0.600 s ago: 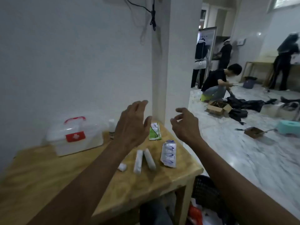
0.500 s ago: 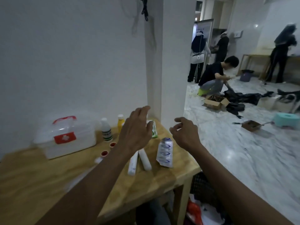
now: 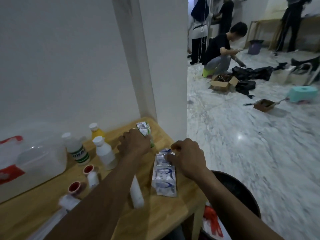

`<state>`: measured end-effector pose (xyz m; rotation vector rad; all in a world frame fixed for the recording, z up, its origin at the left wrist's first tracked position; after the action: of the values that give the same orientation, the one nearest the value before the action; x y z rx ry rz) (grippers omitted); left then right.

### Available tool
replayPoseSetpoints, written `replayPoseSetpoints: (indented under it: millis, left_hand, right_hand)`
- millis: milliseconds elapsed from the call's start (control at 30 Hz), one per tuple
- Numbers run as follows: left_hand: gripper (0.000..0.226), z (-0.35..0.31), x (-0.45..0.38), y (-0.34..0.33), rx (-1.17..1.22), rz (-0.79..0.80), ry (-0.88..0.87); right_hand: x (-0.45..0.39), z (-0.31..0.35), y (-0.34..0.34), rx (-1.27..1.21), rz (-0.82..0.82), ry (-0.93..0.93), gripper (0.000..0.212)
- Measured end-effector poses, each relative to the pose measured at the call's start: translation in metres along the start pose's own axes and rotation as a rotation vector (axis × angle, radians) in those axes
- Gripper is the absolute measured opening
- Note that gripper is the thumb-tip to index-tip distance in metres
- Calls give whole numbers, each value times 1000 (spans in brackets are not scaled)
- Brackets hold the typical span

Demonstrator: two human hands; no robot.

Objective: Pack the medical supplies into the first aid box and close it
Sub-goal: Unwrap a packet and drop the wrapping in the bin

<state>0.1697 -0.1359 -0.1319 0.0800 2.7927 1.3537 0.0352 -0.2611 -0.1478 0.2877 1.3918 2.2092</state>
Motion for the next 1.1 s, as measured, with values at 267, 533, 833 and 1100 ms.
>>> replayPoseSetpoints:
  millis: [267, 533, 833, 1100]
  left_hand:
    - [57, -9, -16, -12, 168, 0, 38]
    - [21, -70, 31, -28, 388, 112, -203]
    - [17, -140, 116, -130, 355, 355, -211]
    - [14, -117, 174, -226, 223, 431, -7]
  right_hand:
    - [-9, -13, 7, -211, -54, -28, 12]
    - [10, -95, 57, -490, -284, -291, 8]
    - [44, -233, 69, -438, -418, -635, 11]
    - [64, -286, 7, -399, -259, -800, 23]
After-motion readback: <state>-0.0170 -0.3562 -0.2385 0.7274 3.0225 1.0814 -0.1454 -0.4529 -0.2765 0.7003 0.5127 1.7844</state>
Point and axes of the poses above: each hand's wrist, its own x-axis away from the middle knuckle, its own y-axis out of the back of the hand, z = x × y, the point moved 3 cm from there along -x, towards the middle knuckle, and after that the axes turned 12 degrees about x, right-handed, at the moved point
